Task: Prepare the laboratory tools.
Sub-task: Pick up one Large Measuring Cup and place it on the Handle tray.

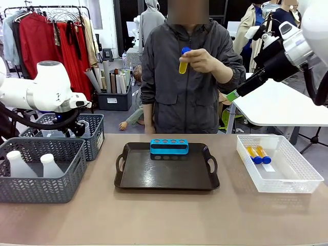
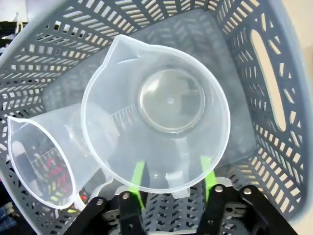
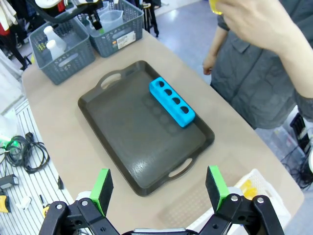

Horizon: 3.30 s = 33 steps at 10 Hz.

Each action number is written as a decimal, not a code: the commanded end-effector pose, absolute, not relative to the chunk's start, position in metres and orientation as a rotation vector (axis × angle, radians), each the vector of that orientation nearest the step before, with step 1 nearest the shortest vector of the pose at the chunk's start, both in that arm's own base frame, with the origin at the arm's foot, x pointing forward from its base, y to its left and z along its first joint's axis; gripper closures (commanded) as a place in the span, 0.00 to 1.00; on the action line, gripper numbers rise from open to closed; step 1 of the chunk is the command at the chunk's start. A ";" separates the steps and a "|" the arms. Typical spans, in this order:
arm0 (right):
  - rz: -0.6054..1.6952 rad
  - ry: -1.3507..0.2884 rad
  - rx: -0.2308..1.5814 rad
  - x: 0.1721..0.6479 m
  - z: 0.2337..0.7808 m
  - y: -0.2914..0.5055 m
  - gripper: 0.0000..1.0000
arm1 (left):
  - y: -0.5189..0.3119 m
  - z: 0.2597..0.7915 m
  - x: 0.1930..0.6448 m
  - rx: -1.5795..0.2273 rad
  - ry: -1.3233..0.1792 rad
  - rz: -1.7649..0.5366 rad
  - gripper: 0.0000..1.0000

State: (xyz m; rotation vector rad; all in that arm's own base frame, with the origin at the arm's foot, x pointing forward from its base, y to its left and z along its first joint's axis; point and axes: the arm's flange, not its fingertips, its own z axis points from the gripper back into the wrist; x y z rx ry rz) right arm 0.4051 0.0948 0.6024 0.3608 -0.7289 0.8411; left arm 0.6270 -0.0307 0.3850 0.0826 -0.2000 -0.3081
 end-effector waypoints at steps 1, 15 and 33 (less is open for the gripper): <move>0.840 -0.739 0.388 0.406 0.603 0.095 0.00 | -0.031 0.388 0.625 0.105 -0.211 -0.284 1.00; 0.840 -0.739 0.388 0.406 0.603 0.095 0.00 | -0.086 0.593 0.556 0.025 -0.404 -0.611 1.00; 0.840 -0.739 0.388 0.406 0.603 0.095 0.00 | -0.257 0.596 0.498 -0.123 -0.375 -1.178 1.00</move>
